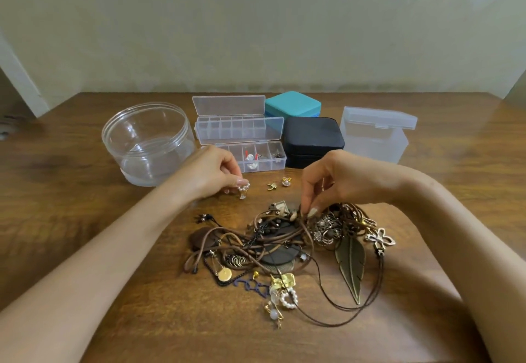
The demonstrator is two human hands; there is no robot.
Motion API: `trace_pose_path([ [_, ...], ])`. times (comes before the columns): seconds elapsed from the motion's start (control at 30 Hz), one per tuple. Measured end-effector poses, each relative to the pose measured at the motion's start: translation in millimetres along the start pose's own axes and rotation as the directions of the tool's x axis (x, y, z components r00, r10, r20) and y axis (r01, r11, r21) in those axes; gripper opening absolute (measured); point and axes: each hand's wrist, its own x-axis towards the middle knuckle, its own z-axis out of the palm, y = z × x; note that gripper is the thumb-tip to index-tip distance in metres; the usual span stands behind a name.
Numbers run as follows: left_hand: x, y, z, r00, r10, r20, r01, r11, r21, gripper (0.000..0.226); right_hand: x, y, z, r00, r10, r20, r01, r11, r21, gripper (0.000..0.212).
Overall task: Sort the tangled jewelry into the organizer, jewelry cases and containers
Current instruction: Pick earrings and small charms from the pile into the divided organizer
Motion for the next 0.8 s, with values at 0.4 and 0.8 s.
trace_pose_path([
  [0.4,-7.1,14.2,1.4,0.986,0.153,0.072,-0.144,0.983,-0.113,0.014,-0.8,-44.5,36.8,0.923,-0.349,0.162,0.371,0.920,-0.128,0.015],
  [0.8,-13.2,18.5,-1.3,0.951,0.184,0.248,-0.159,0.980,-0.118,0.016,-0.3,-46.1,39.2,0.951,-0.240,0.193,0.278,0.938,-0.206,0.014],
])
